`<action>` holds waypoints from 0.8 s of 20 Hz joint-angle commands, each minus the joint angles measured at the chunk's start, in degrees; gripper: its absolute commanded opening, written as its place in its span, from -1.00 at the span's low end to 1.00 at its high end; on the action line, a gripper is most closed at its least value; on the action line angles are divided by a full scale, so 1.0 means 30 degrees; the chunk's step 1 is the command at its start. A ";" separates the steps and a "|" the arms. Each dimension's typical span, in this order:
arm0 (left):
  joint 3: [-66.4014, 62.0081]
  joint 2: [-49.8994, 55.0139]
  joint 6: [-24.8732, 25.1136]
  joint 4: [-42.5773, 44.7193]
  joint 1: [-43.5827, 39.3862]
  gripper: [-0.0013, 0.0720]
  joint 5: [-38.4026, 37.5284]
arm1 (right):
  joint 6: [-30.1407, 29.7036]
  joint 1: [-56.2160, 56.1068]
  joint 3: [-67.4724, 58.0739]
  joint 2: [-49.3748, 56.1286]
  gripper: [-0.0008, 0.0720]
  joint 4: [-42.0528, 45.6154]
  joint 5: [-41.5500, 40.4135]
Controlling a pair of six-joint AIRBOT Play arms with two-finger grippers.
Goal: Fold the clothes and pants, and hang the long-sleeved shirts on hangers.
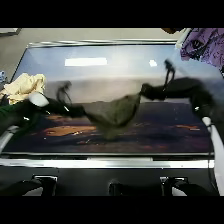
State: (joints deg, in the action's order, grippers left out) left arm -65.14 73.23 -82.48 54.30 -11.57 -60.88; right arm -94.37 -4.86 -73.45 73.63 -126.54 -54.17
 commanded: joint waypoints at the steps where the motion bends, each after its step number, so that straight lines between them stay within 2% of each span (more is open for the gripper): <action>1: -0.5421 -0.2696 -0.1020 0.2790 0.2193 -0.93 -0.0430 | 0.1741 -0.0015 -0.4153 -0.2186 -0.91 0.3978 0.0146; 3: -0.7504 -0.4146 -0.1107 0.3286 0.2900 -0.93 -0.0430 | 0.1872 -0.0015 -0.5894 -0.3738 -0.91 0.4816 -0.0138; 7: -0.8597 -0.7548 -0.3577 0.5340 0.3271 -0.93 -0.0466 | 0.3045 -0.0015 -0.7074 -0.7533 -0.91 0.6513 -0.0743; 10: -0.8597 -0.9180 -0.4408 0.5413 0.3235 -0.93 -0.1078 | 0.3665 -0.0015 -0.7082 -0.9493 -0.91 0.6557 -0.1807; 13: -0.8582 -0.9362 -0.4954 0.5413 0.3235 -0.93 -0.1326 | 0.4590 -0.0015 -0.7074 -0.9690 -0.91 0.6550 -0.1865; 16: -0.8051 -0.8087 -0.5195 0.5406 0.3228 -0.93 -0.1428 | 0.4983 -0.0022 -0.7074 -0.7490 -0.91 0.6462 -0.1982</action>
State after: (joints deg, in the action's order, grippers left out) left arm -90.11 47.48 -96.44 69.93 -1.96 -64.60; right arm -81.65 -4.89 -94.50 47.70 -107.50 -59.22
